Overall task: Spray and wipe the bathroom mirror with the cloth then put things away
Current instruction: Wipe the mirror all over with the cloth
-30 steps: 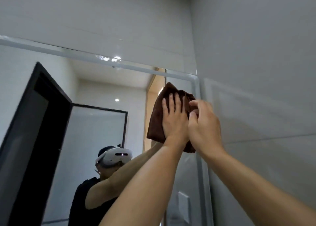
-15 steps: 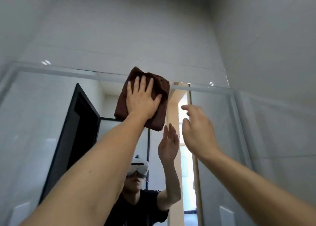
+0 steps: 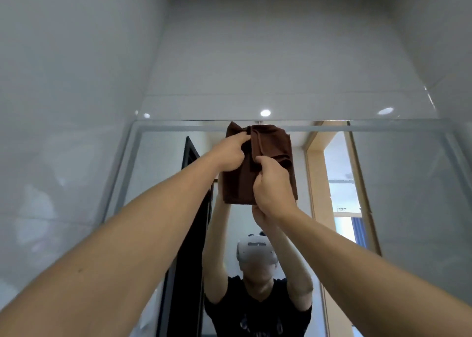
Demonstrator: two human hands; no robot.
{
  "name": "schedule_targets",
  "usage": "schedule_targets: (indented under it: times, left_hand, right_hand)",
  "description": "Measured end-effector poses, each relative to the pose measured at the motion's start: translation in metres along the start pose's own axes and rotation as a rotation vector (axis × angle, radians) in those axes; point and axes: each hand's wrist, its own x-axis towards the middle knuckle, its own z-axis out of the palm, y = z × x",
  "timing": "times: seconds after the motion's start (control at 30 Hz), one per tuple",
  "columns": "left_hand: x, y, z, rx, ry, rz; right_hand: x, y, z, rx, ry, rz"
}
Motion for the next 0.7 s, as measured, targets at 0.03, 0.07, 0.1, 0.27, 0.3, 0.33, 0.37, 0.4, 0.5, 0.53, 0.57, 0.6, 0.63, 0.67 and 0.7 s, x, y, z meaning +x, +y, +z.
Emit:
schedule_targets:
  times: [0.03, 0.07, 0.1, 0.27, 0.3, 0.33, 0.37, 0.4, 0.5, 0.53, 0.57, 0.6, 0.63, 0.67, 0.7]
  left_hand:
    - [-0.003, -0.002, -0.006, 0.016, -0.04, 0.002]
    - [-0.005, -0.005, -0.01, 0.035, -0.07, 0.01]
    - [-0.007, -0.009, -0.01, 0.051, -0.089, 0.022]
    - [-0.008, -0.022, 0.0, 0.194, -0.128, 0.072]
    - [-0.007, -0.022, 0.002, 0.234, -0.116, 0.086]
    - [-0.006, -0.022, 0.002, 0.266, -0.106, 0.086]
    - [-0.005, -0.023, 0.002, 0.295, -0.096, 0.078]
    - [-0.004, -0.023, 0.002, 0.328, -0.089, 0.072]
    - [0.0, -0.023, 0.003, 0.393, -0.074, 0.075]
    - [0.002, -0.023, 0.004, 0.401, -0.068, 0.081]
    - [0.004, -0.023, 0.004, 0.399, -0.065, 0.088]
    - [0.005, -0.023, 0.003, 0.378, -0.069, 0.094]
    - [0.006, -0.024, 0.001, 0.336, -0.07, 0.094]
    - [0.006, -0.025, -0.002, 0.268, -0.067, 0.087]
    - [0.004, -0.026, -0.004, 0.18, -0.055, 0.076]
  right_hand:
    - [0.002, 0.003, 0.006, -0.065, -0.003, 0.002]
    - [0.003, 0.005, 0.011, -0.163, -0.02, -0.017]
    - [0.003, 0.006, 0.015, -0.282, -0.034, -0.061]
    - [-0.013, 0.003, 0.033, -0.426, 0.119, -0.262]
    - [-0.019, 0.001, 0.037, -0.382, 0.08, -0.25]
    - [-0.023, 0.001, 0.04, -0.353, 0.025, -0.23]
    - [-0.026, 0.002, 0.043, -0.346, -0.024, -0.21]
    - [-0.026, 0.005, 0.046, -0.361, -0.042, -0.205]
    - [-0.008, 0.013, 0.047, -0.483, -0.019, -0.229]
    - [0.001, 0.014, 0.046, -0.521, -0.018, -0.204]
    - [0.011, 0.016, 0.046, -0.55, -0.016, -0.171]
    - [0.02, 0.018, 0.046, -0.577, -0.012, -0.138]
    - [0.026, 0.02, 0.048, -0.601, -0.007, -0.112]
    - [0.031, 0.021, 0.052, -0.617, -0.001, -0.092]
    - [0.033, 0.021, 0.056, -0.62, 0.012, -0.075]
